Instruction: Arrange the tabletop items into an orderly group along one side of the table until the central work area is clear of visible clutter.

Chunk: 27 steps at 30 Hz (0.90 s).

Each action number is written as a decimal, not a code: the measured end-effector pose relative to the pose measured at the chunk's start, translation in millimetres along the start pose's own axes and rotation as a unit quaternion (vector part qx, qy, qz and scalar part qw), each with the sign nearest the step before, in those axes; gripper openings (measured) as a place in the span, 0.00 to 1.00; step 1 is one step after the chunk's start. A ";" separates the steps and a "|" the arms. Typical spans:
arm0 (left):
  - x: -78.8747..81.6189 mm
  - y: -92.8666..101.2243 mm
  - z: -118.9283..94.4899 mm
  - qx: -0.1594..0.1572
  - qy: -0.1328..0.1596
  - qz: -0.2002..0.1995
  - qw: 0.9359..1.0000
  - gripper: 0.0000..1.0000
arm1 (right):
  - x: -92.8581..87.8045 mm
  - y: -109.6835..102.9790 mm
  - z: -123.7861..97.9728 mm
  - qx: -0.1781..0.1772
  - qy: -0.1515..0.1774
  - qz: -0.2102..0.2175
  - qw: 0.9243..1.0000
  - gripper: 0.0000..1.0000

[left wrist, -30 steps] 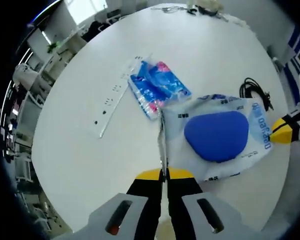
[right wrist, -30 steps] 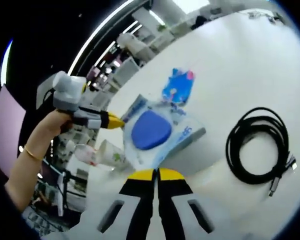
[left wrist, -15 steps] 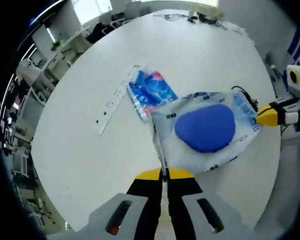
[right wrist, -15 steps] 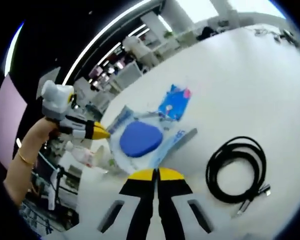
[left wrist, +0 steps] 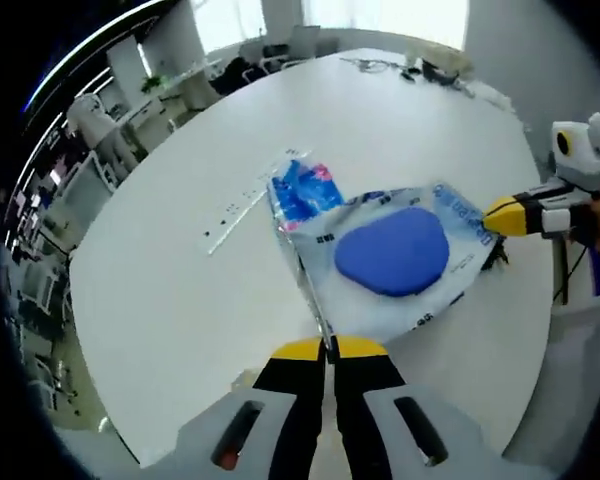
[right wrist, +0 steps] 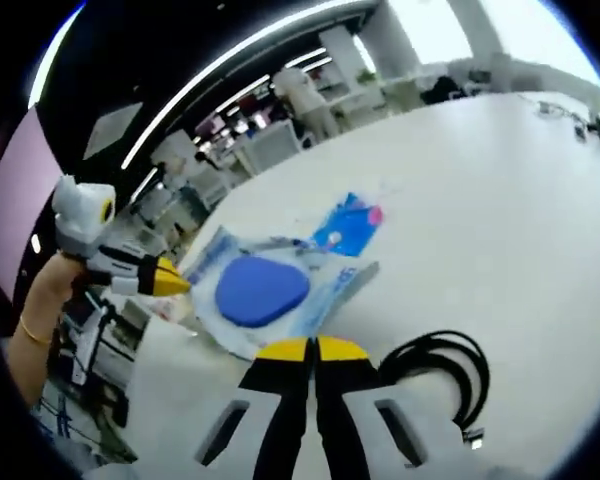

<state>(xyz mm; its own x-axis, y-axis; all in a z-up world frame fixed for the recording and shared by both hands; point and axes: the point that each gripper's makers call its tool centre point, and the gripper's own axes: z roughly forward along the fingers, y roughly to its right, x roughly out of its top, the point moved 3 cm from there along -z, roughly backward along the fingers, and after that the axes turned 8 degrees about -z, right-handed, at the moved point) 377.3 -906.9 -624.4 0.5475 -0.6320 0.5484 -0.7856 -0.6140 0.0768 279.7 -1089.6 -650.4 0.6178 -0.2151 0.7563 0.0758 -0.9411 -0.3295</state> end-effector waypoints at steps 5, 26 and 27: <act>-19.8 7.5 5.4 -0.009 0.025 -0.045 0.999 0.02 | 0.0 6.7 -1.1 0.001 -0.002 -0.020 1.000 0.00; -62.3 13.1 25.4 0.005 0.151 -0.233 0.961 0.01 | 2.9 20.7 30.4 0.014 -0.026 -0.093 0.995 0.00; -64.0 12.4 27.0 0.007 0.153 -0.243 0.958 0.01 | 2.6 21.2 33.2 0.016 -0.028 -0.095 0.995 0.00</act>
<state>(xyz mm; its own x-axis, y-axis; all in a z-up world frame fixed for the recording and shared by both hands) 340.3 -886.9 -681.0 0.7354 -0.1037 0.6696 -0.4549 -0.8081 0.3744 308.9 -1101.5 -674.2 0.6323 -0.0190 0.7745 0.2199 -0.9542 -0.2029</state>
